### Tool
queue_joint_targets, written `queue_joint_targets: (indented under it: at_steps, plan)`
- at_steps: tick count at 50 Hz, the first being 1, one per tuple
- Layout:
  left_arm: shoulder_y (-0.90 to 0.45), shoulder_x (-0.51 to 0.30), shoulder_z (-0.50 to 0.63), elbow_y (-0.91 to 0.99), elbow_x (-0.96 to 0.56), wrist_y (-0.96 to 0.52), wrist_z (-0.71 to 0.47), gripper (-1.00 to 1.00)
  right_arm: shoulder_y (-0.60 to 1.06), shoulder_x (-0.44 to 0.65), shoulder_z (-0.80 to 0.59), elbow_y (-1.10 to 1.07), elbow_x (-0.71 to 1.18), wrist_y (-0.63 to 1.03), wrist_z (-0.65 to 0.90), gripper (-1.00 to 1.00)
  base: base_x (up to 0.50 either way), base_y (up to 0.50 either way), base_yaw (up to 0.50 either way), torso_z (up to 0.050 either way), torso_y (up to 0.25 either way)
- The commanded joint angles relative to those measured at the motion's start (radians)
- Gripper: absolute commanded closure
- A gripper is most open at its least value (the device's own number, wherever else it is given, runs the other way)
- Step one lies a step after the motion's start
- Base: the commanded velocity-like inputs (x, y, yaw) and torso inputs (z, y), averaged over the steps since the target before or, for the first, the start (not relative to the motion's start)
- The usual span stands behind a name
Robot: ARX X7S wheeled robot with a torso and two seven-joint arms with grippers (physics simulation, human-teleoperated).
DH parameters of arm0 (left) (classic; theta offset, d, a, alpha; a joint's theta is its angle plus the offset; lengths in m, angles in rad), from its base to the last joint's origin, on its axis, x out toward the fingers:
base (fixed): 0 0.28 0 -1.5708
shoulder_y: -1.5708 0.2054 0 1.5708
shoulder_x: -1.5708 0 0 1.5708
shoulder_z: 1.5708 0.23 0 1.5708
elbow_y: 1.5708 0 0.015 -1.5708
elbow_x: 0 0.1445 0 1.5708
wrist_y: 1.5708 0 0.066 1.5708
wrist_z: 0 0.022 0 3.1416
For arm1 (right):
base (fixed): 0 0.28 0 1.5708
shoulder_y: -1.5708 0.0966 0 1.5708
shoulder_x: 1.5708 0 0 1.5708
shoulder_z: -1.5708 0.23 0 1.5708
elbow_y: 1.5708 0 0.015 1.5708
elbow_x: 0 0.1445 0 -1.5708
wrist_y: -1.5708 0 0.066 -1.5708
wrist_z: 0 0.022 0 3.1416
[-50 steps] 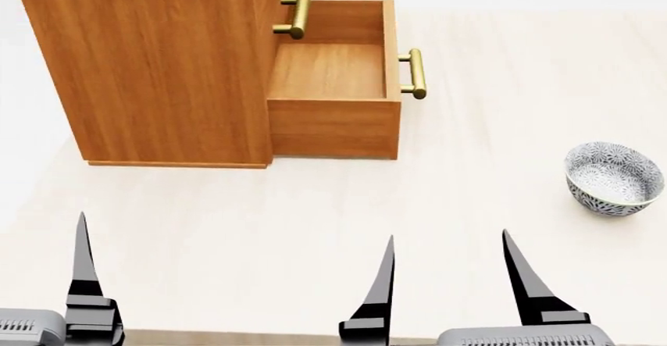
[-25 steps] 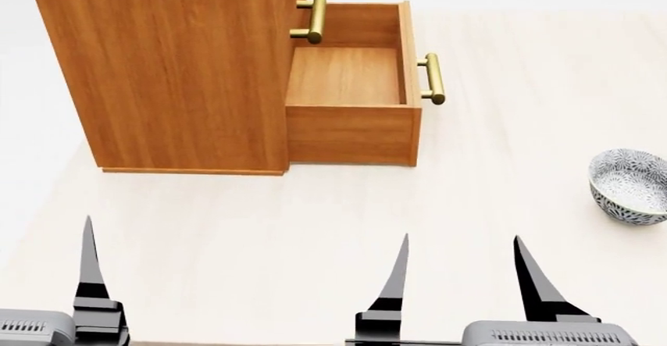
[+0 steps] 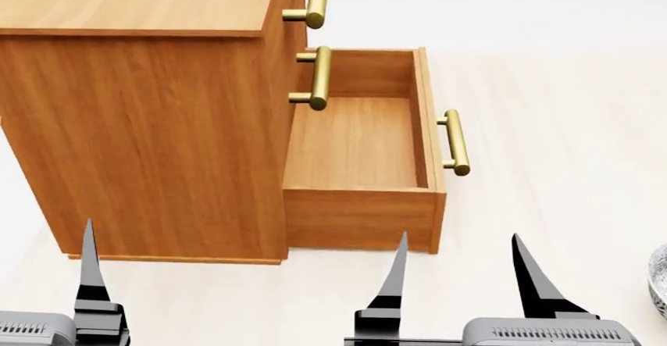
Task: Close the bottom drawer of the cabinet.
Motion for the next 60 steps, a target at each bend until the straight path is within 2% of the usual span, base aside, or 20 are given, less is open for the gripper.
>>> queue_joint_targets:
  at_steps: [1, 14, 17, 18, 19, 20, 21, 22, 45, 60]
  plan:
    - [0.002, -0.006, 0.005, -0.002, -0.002, 0.001, -0.007, -1.00, 0.000, 0.010, -0.004, 0.002, 0.012, -0.006, 0.014, -1.00, 0.50, 0.05, 0.00, 0.000, 0.000]
    - [0.005, -0.009, 0.021, -0.004, 0.002, 0.003, -0.016, -1.00, 0.000, 0.018, -0.003, 0.004, 0.030, -0.013, 0.029, -1.00, 0.50, 0.05, 0.00, 0.000, 0.001]
    - [-0.001, -0.010, 0.018, -0.001, -0.001, -0.003, -0.017, -1.00, 0.017, 0.020, -0.016, 0.003, 0.003, 0.029, 0.055, -1.00, 0.00, 0.00, 0.00, 0.000, 0.000]
    - [0.022, -0.012, 0.005, -0.052, -0.015, 0.050, -0.023, -1.00, 0.167, 0.170, 0.134, 0.153, 0.039, 0.046, -0.060, -1.00, 0.00, 0.00, 0.00, 0.000, 0.000]
    - [0.023, -0.012, 0.006, -0.050, -0.015, 0.050, -0.024, -1.00, 0.317, 0.105, 0.284, 0.303, -0.111, 0.032, -0.210, -1.00, 0.00, 0.00, 0.00, 0.000, 0.000]
    - [0.024, -0.012, 0.006, -0.052, -0.016, 0.052, -0.024, -1.00, 0.467, 0.107, 0.308, 0.453, -0.174, 0.031, -0.228, -1.00, 0.00, 0.00, 0.00, 0.000, 0.000]
    - [0.026, -0.013, 0.007, -0.056, -0.016, 0.057, -0.025, -1.00, 0.476, 0.107, 0.309, 0.603, -0.173, 0.021, -0.229, -1.00, 0.00, 0.00, 0.00, 0.000, 0.000]
    - [0.028, -0.013, 0.009, -0.058, -0.015, 0.059, -0.026, -1.00, 0.475, 0.108, 0.306, 0.695, -0.176, 0.007, -0.227, -1.00, 0.00, 0.00, 0.00, 0.000, 0.000]
    - [0.028, -0.021, 0.021, -0.065, -0.019, 0.064, -0.038, -1.00, 0.470, 0.103, 0.289, 0.932, -0.184, -0.135, -0.214, -1.00, 0.00, 0.00, 0.00, 0.000, 0.000]
    - [0.032, -0.027, 0.025, -0.064, -0.025, 0.065, -0.045, -1.00, 0.445, 0.078, 0.268, 1.142, -0.184, -0.308, -0.214, -1.00, 0.00, 0.00, 0.00, 0.000, 0.000]
